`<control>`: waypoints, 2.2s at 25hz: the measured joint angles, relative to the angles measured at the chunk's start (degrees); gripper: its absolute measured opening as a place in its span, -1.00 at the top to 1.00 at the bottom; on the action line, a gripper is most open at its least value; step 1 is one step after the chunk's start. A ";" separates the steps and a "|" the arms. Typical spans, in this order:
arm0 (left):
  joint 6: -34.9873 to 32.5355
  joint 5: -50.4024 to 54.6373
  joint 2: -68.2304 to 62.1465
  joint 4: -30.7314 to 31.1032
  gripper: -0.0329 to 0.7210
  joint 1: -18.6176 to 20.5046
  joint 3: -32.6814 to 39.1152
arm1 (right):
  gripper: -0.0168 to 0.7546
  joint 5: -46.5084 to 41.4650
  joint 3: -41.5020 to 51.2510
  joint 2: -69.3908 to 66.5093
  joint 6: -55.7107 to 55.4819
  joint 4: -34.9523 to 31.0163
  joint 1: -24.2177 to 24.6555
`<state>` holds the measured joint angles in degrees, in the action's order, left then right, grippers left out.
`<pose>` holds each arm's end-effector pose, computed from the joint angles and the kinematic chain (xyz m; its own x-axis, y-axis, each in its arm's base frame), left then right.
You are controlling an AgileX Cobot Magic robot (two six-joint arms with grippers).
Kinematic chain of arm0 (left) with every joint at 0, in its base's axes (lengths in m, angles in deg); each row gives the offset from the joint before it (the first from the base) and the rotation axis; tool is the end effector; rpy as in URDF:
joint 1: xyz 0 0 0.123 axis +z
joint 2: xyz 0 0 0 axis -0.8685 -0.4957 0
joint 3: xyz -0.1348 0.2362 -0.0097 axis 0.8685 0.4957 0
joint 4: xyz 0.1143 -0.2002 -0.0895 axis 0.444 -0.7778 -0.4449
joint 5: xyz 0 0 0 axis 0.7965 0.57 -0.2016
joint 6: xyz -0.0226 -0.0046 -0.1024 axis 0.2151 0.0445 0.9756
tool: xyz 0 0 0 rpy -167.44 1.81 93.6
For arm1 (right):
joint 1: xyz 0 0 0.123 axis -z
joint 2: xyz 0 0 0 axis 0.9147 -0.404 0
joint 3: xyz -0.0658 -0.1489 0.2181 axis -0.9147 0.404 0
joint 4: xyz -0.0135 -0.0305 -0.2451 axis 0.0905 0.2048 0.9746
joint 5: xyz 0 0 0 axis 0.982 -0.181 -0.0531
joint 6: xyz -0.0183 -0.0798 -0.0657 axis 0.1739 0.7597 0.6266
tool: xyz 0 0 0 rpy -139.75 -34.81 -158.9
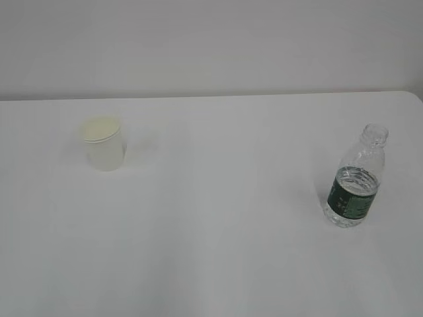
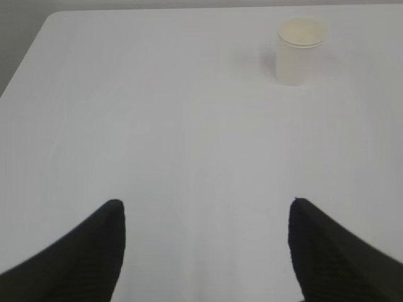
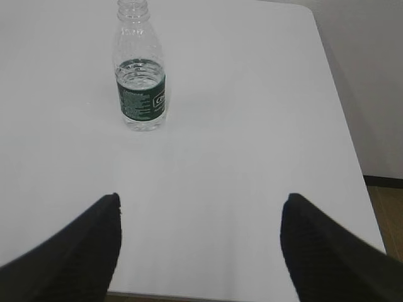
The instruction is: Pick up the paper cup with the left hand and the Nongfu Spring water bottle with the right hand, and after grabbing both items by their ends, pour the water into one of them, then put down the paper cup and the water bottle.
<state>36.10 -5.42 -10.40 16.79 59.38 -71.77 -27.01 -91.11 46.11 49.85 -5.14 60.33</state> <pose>0.0126 0.0060 0.2733 -0.4621 -0.0397 -0.8859 -0.0579 0.9982 -0.0145 0.0114 -0.0131 0.2604 -0.5112 -0.1670 -0.8431 -0.0442 0.9848 -0.1683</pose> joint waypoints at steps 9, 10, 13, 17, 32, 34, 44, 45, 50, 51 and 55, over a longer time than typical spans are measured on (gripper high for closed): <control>0.00 0.00 0.00 0.00 -0.62 0.00 0.00 | -0.56 0.00 0.00 0.00 0.08 0.00 0.00; 0.00 0.00 0.00 0.00 -0.62 0.00 0.00 | -0.56 0.00 0.00 0.00 0.08 0.00 0.00; 0.00 0.00 0.00 0.00 -0.62 0.00 0.00 | -0.56 0.00 0.00 0.00 0.08 0.23 0.00; 0.00 0.00 0.00 0.00 -0.62 0.00 0.00 | -0.56 0.00 0.00 0.00 0.08 0.44 0.00; 0.00 0.00 0.00 0.00 -0.62 0.00 0.00 | -0.56 0.00 0.00 0.00 0.08 0.44 0.00; -0.26 -0.44 0.00 0.00 -0.62 0.00 -0.12 | -0.56 0.11 -0.20 0.00 0.08 0.44 0.00; -0.46 -1.99 -3.47 -1.36 -0.62 0.00 -0.83 | -0.56 5.03 -2.00 -0.28 0.12 0.01 0.00; -0.46 -2.29 -4.43 -2.07 -0.62 0.00 -0.87 | -0.56 5.75 -2.00 -0.79 0.21 -0.21 0.00; -0.46 -8.73 -8.62 -3.78 -0.62 0.00 -1.91 | -0.56 11.02 -2.00 -6.22 0.21 -2.43 0.00; -0.46 -10.38 -9.21 -3.78 -0.62 0.00 -1.91 | -0.56 12.50 -2.00 -7.33 0.21 -2.73 0.00; -0.46 -16.93 -10.74 -3.78 -0.62 0.00 -1.91 | -0.56 18.87 -2.00 -10.78 0.48 -3.54 0.00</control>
<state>35.64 -22.35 -21.14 13.01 59.38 -73.68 -8.14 -93.11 35.34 50.33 -8.68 60.33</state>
